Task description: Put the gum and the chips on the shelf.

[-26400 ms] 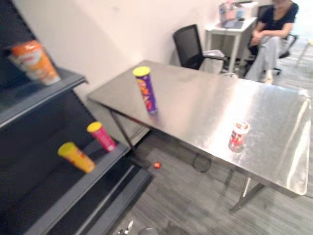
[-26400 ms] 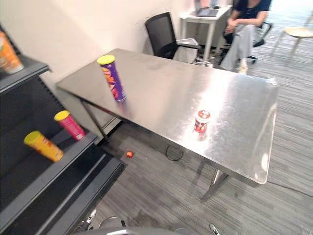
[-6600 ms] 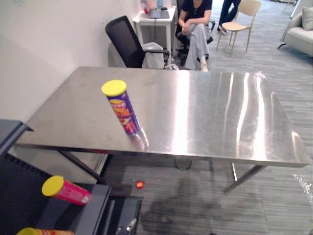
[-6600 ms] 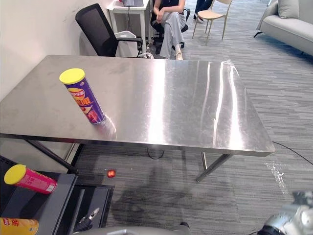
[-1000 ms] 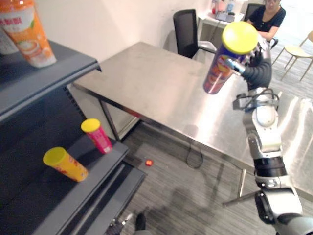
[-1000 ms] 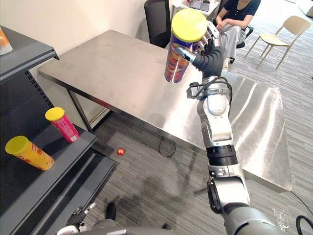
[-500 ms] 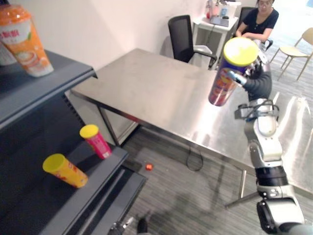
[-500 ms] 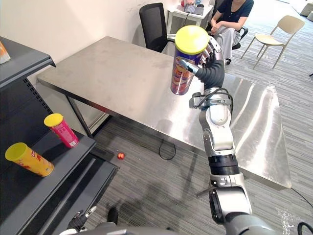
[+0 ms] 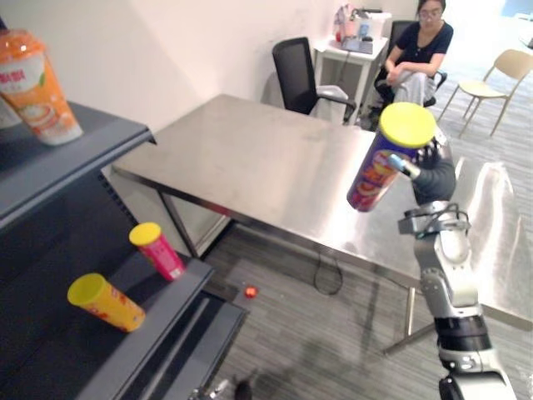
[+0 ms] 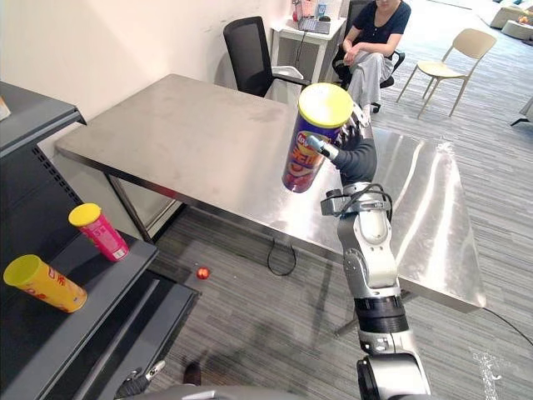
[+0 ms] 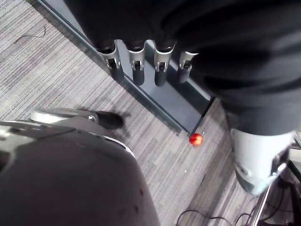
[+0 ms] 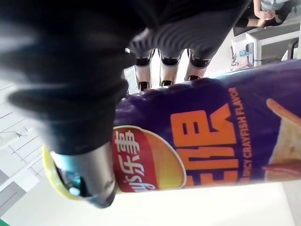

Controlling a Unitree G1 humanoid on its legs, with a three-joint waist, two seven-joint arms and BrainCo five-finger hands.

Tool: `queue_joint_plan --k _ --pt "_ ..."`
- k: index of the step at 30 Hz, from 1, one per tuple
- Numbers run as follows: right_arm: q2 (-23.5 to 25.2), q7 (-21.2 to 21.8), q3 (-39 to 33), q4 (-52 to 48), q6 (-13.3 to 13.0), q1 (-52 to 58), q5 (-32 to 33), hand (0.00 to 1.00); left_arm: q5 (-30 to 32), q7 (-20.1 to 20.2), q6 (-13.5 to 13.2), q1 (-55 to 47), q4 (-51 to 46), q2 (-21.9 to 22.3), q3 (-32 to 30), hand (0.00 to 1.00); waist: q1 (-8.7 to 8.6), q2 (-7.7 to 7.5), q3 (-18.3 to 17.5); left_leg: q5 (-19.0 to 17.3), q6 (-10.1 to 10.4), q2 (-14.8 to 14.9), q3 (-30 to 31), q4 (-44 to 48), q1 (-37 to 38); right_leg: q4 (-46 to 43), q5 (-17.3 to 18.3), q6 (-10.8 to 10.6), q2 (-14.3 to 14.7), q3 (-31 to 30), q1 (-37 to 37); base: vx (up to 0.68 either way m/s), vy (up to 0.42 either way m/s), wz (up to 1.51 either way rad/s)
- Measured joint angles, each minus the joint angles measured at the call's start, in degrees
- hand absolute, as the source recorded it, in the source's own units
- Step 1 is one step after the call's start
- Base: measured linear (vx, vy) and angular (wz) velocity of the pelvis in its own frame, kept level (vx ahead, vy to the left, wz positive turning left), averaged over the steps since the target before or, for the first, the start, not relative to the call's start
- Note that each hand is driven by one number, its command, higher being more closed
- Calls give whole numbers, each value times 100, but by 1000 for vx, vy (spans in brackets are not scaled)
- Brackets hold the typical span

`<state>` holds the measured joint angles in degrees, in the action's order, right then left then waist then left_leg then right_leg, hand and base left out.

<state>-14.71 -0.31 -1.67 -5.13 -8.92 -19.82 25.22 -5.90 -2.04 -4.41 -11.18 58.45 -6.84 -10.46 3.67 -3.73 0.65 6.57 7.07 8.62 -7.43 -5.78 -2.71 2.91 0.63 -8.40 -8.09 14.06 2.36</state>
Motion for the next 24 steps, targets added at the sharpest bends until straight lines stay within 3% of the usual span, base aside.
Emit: queue_joint_plan --k 11,24 --pt "175 -301 -164 552 25 359 -182 100 21 -2 0 -3 31 -5 -2 0 -27 38 9 -57 -23 -72 -9 10 0 4 -1 -6 -35 -5 1 0 0 0" --pt "350 -830 -822 1336 -66 107 -280 100 44 -5 0 19 29 98 59 0 44 328 181 -114 -45 -132 -97 18 -10 19 -14 -27 -95 -51 -43 4 -2 -2"
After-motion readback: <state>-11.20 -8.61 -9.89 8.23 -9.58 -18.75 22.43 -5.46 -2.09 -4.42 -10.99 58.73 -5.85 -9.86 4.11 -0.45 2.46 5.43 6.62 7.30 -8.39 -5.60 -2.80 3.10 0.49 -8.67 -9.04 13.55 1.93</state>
